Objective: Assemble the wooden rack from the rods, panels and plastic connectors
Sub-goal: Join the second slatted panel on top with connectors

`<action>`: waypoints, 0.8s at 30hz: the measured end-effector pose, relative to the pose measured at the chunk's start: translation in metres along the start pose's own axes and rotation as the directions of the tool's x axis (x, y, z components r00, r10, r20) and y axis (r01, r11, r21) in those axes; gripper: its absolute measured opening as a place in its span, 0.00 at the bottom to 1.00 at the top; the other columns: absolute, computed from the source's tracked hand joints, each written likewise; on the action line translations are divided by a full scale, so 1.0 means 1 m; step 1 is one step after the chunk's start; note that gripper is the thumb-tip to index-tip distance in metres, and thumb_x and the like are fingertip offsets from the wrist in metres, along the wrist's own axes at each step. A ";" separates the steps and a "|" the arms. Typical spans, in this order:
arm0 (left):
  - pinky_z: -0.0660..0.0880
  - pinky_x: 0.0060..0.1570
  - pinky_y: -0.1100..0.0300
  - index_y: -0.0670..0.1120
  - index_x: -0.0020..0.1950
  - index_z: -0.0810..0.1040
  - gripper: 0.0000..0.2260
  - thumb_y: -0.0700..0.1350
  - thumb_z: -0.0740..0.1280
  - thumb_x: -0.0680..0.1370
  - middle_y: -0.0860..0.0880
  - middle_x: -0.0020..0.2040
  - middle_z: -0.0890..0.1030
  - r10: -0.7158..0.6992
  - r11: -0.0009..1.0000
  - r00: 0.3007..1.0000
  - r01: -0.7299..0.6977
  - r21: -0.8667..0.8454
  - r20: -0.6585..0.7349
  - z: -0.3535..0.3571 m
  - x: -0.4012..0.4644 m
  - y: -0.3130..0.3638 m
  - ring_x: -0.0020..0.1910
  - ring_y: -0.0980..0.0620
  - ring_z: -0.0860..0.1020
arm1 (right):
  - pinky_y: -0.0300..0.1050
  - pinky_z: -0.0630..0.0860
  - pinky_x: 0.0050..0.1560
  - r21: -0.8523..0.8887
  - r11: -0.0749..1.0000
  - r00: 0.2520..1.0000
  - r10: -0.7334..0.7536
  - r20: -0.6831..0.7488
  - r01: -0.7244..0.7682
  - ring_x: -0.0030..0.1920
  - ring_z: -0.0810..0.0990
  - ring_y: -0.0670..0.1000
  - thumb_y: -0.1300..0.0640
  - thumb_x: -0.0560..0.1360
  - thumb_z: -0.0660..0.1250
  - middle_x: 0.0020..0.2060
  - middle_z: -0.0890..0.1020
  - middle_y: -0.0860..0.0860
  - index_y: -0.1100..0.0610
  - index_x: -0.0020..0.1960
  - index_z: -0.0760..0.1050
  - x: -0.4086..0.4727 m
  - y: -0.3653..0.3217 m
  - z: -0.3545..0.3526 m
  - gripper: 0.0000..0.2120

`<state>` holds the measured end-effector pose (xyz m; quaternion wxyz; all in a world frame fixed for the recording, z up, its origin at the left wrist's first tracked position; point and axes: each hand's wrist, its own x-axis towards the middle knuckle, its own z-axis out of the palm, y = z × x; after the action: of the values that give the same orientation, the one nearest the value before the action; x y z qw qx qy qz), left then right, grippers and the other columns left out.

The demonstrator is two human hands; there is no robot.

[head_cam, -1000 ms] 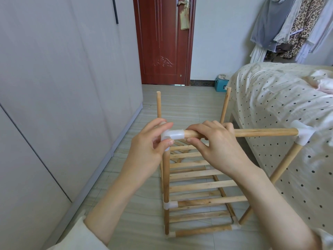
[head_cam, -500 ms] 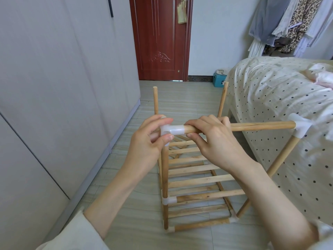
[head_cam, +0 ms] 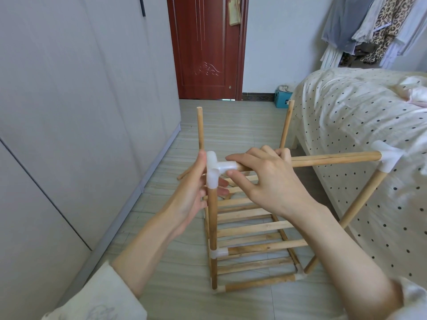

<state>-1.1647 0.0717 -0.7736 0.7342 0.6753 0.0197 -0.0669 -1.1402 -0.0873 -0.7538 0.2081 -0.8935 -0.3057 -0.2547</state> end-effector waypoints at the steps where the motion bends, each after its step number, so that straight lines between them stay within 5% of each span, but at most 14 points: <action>1: 0.74 0.53 0.55 0.47 0.58 0.79 0.30 0.66 0.49 0.76 0.46 0.43 0.81 -0.005 1.000 1.000 0.005 -0.004 -0.013 0.002 0.003 0.000 0.43 0.50 0.80 | 0.47 0.57 0.49 0.007 1.000 1.000 0.005 -0.004 -0.005 0.44 0.73 0.49 0.39 0.74 0.50 0.41 0.79 0.44 0.48 0.55 0.79 0.001 -0.001 0.001 0.24; 4: 0.71 0.44 0.59 0.40 0.64 0.73 0.28 0.61 0.49 0.80 0.45 0.43 0.73 0.011 0.995 1.000 -0.012 -0.104 -0.015 0.009 0.012 -0.004 0.36 0.53 0.72 | 0.46 0.56 0.46 -0.012 1.000 0.999 0.008 -0.033 -0.008 0.42 0.74 0.50 0.42 0.75 0.49 0.38 0.79 0.45 0.50 0.49 0.80 0.001 -0.001 0.005 0.22; 7: 0.69 0.37 0.61 0.40 0.64 0.70 0.23 0.57 0.50 0.82 0.45 0.51 0.73 0.031 0.988 0.999 -0.037 -0.150 -0.043 0.012 0.016 -0.008 0.40 0.53 0.70 | 0.46 0.53 0.42 -0.100 0.995 0.998 -0.022 -0.059 0.016 0.38 0.75 0.52 0.46 0.77 0.50 0.36 0.80 0.46 0.53 0.44 0.79 -0.002 -0.002 0.011 0.20; 10: 0.66 0.37 0.60 0.40 0.68 0.65 0.22 0.54 0.50 0.82 0.44 0.55 0.73 0.032 0.987 0.994 -0.048 -0.150 -0.103 0.012 0.018 -0.009 0.46 0.51 0.68 | 0.47 0.51 0.40 -0.149 0.988 0.999 -0.041 -0.028 0.036 0.37 0.75 0.53 0.48 0.77 0.49 0.36 0.81 0.48 0.55 0.43 0.77 -0.002 -0.004 0.012 0.20; 14: 0.70 0.38 0.57 0.42 0.67 0.67 0.26 0.58 0.52 0.77 0.40 0.59 0.75 0.019 0.997 0.983 -0.033 -0.073 -0.185 0.022 0.017 -0.004 0.43 0.51 0.70 | 0.48 0.54 0.42 -0.172 0.984 0.999 -0.035 0.021 0.039 0.38 0.75 0.53 0.47 0.76 0.49 0.38 0.81 0.49 0.56 0.46 0.77 -0.001 -0.005 0.013 0.20; 16: 0.74 0.43 0.53 0.45 0.63 0.68 0.19 0.55 0.52 0.78 0.39 0.62 0.73 0.030 0.998 0.971 -0.042 -0.046 -0.237 0.024 0.014 -0.001 0.46 0.49 0.73 | 0.47 0.58 0.44 -0.176 0.981 0.996 -0.080 0.047 0.087 0.39 0.76 0.52 0.45 0.75 0.53 0.38 0.80 0.49 0.55 0.50 0.78 -0.003 -0.001 0.010 0.20; 20: 0.75 0.49 0.49 0.52 0.63 0.69 0.14 0.45 0.53 0.79 0.47 0.57 0.73 0.030 0.999 0.972 -0.039 -0.035 -0.234 0.012 0.016 0.010 0.53 0.45 0.75 | 0.48 0.71 0.46 -0.181 0.978 0.954 -0.044 0.295 0.101 0.46 0.76 0.53 0.40 0.75 0.60 0.43 0.78 0.49 0.53 0.54 0.75 0.003 0.018 -0.021 0.19; 24: 0.69 0.39 0.61 0.49 0.56 0.72 0.11 0.39 0.56 0.77 0.50 0.45 0.72 0.137 0.985 0.927 -0.166 -0.055 -0.350 0.004 0.028 0.023 0.43 0.53 0.72 | 0.45 0.70 0.39 -0.363 0.930 0.908 0.106 0.405 0.053 0.37 0.71 0.52 0.38 0.76 0.58 0.32 0.72 0.47 0.50 0.39 0.67 0.015 0.033 -0.036 0.17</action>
<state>-1.1345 0.0676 -0.7541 0.7499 0.6448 0.0985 0.1104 -1.1202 -0.1233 -0.7237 -0.0285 -0.9542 -0.2778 -0.1070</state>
